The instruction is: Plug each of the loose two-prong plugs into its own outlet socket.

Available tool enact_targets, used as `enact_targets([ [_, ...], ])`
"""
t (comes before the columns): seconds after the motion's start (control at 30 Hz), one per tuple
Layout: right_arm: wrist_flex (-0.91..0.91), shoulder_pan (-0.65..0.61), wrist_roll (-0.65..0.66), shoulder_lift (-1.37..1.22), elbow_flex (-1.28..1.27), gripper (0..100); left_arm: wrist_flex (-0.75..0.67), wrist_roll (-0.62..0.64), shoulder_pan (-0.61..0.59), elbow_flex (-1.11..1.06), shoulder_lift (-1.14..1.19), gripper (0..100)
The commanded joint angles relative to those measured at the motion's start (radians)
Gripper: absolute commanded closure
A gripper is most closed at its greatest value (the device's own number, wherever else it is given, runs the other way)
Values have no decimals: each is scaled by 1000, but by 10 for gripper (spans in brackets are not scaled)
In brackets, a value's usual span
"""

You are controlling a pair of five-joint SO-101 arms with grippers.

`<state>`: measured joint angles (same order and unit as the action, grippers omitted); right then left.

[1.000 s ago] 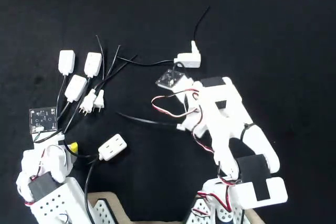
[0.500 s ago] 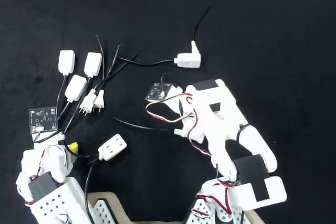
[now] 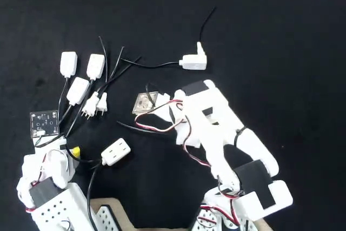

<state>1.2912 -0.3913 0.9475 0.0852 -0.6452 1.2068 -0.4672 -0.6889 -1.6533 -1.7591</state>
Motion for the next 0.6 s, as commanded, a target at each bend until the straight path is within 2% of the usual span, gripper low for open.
enact_targets([
  [0.0,6,-17,11,5,50,808,-11,-5,7,4,-5,690],
  [0.2,0,-14,75,-93,77,808,-11,-5,7,4,-5,690],
  [0.33,11,40,80,-205,183,808,-11,-5,7,4,-5,690],
  [0.57,241,110,150,-332,463,808,-11,-5,7,4,-5,690],
])
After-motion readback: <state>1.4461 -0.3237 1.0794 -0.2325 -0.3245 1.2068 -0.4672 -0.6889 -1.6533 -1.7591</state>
